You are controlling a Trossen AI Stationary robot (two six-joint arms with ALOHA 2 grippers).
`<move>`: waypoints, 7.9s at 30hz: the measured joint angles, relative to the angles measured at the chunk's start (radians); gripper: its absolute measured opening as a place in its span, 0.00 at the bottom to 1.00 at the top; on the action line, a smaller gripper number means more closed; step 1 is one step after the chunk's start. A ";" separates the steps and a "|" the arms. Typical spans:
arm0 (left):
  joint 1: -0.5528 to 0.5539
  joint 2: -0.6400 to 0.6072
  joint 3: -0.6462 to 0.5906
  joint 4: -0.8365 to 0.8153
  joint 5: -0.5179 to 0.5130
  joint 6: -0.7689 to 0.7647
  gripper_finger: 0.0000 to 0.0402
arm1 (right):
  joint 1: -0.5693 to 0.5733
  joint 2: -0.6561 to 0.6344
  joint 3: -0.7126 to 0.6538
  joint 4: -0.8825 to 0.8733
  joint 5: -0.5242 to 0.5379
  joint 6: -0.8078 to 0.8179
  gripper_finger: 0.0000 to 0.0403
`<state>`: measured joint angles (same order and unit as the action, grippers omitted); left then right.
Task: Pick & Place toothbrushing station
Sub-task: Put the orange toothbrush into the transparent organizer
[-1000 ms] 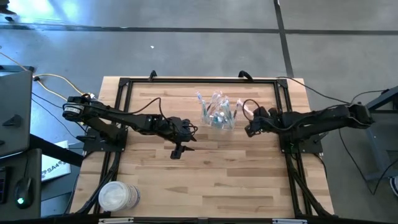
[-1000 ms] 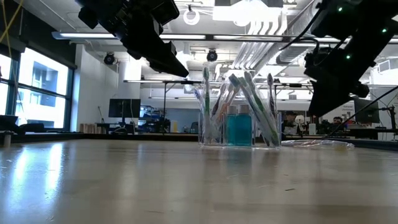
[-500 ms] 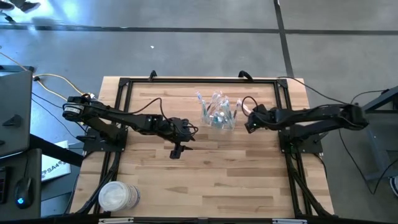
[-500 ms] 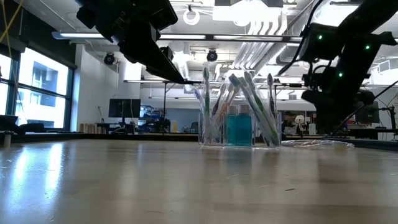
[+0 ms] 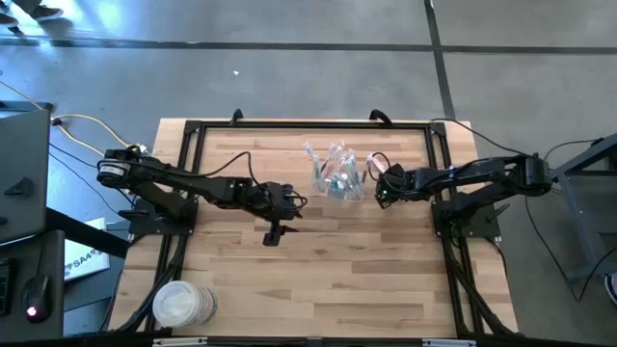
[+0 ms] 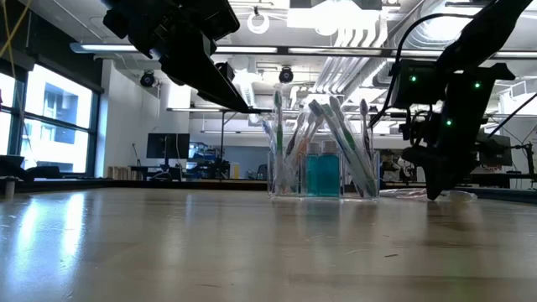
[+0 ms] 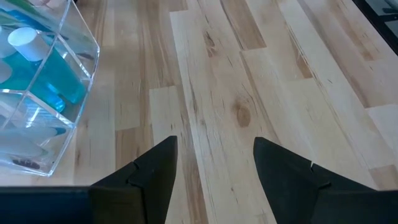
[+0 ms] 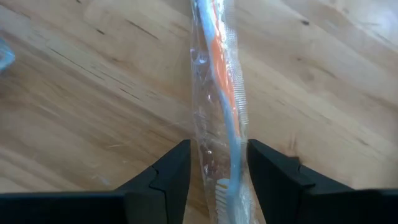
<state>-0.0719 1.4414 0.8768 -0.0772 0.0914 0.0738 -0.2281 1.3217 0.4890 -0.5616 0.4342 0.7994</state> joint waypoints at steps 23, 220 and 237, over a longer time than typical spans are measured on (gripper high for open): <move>0.000 0.000 0.000 -0.001 0.001 0.000 0.52 | -0.021 0.043 0.002 0.026 -0.024 -0.036 0.03; 0.000 -0.193 0.074 0.118 0.313 -0.713 0.02 | 0.778 0.262 0.464 1.186 0.815 -1.898 0.55; 0.001 -0.272 0.075 0.065 0.126 -0.338 0.02 | 0.871 -0.022 0.337 1.195 0.944 -1.785 0.53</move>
<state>-0.0711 1.1698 0.9516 -0.0118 0.2178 -0.2646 0.6432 1.2993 0.8263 0.6329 1.3780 -0.9855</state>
